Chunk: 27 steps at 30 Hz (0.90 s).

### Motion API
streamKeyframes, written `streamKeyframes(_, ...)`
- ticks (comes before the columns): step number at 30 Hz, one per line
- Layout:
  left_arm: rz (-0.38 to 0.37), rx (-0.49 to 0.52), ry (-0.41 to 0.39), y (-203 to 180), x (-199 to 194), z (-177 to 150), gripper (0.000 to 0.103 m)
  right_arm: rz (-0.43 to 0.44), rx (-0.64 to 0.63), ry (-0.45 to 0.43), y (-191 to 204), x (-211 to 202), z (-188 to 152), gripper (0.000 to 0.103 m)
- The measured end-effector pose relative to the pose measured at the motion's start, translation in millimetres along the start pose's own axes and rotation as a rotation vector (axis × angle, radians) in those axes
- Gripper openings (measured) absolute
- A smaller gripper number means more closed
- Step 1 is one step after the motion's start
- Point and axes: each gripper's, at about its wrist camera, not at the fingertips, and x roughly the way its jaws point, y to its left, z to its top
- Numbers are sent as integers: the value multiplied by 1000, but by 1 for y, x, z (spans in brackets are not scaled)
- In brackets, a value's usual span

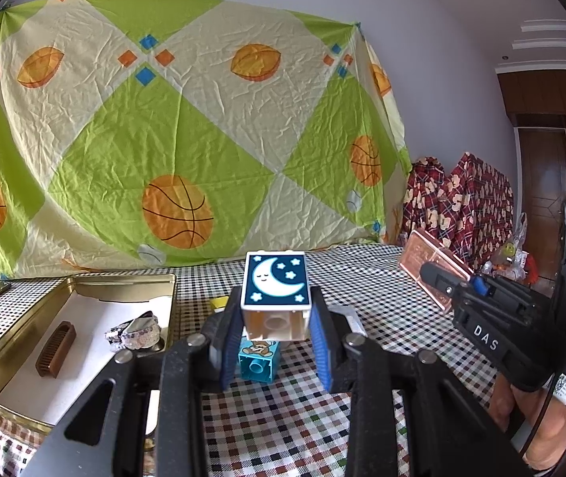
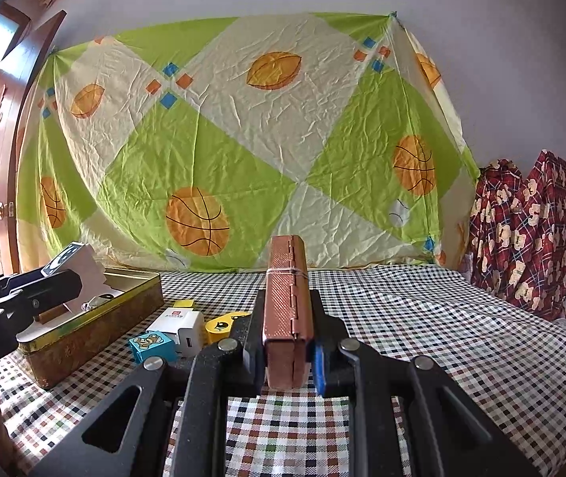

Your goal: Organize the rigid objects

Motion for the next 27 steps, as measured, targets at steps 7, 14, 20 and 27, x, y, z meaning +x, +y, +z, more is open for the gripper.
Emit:
streamKeyframes(7,21,20,-11,0,-4,-3,30,-16,6,-5,3,-1,1,19)
streamKeyframes(14,35,23,-22,6,-8,-4,30,8,-10,-10,20,-1,1,19)
streamKeyframes(20,51,13,-25,15,-11,-4,30,32,-24,-10,32,-2,1,19)
streamKeyframes(27,66,2,-26,25,-14,-3,30,53,-42,-8,46,-2,0,19)
